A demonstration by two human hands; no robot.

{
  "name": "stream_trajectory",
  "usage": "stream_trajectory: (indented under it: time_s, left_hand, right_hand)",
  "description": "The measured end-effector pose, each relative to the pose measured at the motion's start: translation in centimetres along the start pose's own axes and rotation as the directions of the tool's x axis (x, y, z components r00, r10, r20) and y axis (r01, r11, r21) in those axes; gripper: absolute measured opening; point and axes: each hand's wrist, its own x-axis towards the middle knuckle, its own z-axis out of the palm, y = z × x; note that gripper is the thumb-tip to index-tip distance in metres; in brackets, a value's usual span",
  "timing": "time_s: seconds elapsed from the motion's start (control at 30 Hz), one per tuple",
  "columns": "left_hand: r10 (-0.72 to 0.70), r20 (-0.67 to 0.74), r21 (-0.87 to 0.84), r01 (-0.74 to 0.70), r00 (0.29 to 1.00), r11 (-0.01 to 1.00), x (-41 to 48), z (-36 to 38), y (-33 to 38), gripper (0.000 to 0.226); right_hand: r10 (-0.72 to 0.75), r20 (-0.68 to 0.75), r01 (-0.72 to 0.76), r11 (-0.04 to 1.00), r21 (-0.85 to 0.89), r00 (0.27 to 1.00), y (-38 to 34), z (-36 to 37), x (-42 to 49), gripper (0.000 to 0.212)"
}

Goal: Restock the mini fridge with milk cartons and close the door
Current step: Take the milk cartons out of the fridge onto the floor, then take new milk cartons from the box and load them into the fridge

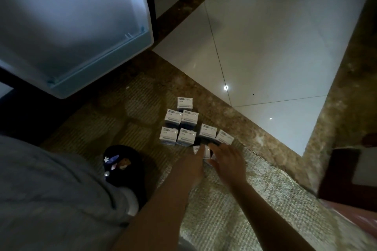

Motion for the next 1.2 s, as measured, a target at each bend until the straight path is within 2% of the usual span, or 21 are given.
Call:
stream_trajectory:
  time_s: [0.2,0.3,0.4,0.53,0.67,0.77,0.87,0.97,1.07,1.2]
  left_hand:
    - [0.037,0.01,0.016,-0.037,0.999,0.999,0.7,0.4,0.5,0.051]
    - [0.045,0.053,0.035,-0.046,0.998,0.998,0.5,0.6,0.5,0.056]
    - [0.017,0.075,0.042,-0.02,0.997,0.999,0.5,0.6,0.4,0.058]
    - [0.071,0.07,-0.018,-0.07,0.995,0.997,-0.5,-0.6,0.9,0.045]
    - [0.087,0.051,0.05,-0.089,0.995,0.995,-1.8,-2.9,1.5,0.034]
    - [0.087,0.021,0.155,-0.09,0.996,0.984,-3.3,-6.4,2.0,0.034]
    - [0.133,-0.055,0.237,-0.116,0.99,0.965,-6.1,-11.3,2.7,0.04]
    - [0.14,-0.094,0.271,-0.11,0.986,0.956,-9.7,-15.6,2.2,0.041]
    - [0.165,-0.154,0.239,-0.125,0.974,0.963,-14.1,-19.2,1.2,0.041]
    - [0.197,-0.262,0.324,-0.106,0.945,0.94,-19.8,-23.1,-0.6,0.046]
  right_hand:
    - [0.077,-0.03,-0.076,0.997,0.033,0.997,0.5,0.1,-0.4,0.052]
    - [0.102,-0.003,-0.101,0.993,0.063,0.995,0.2,-0.2,-0.3,0.056]
    - [0.11,-0.036,-0.105,0.988,0.112,0.993,-0.2,-0.6,-0.6,0.057]
    - [0.11,-0.099,-0.085,0.969,0.23,0.989,-0.3,-2.4,-0.9,0.044]
    - [0.079,0.002,-0.078,0.98,0.183,0.997,0.3,-5.2,0.0,0.027]
    - [0.051,0.067,-0.062,0.981,0.184,0.996,0.2,-7.6,0.8,0.025]
    - [-0.024,0.098,0.007,0.984,0.176,0.995,-0.8,-10.3,1.4,0.027]
    - [-0.16,0.118,0.139,0.976,0.165,0.98,-2.9,-14.6,2.2,0.024]
    - [-0.302,0.089,0.292,0.95,0.11,0.949,-5.8,-19.6,2.7,0.028]
    - [-0.45,0.059,0.447,0.893,0.061,0.891,-10.6,-24.8,4.0,0.033]
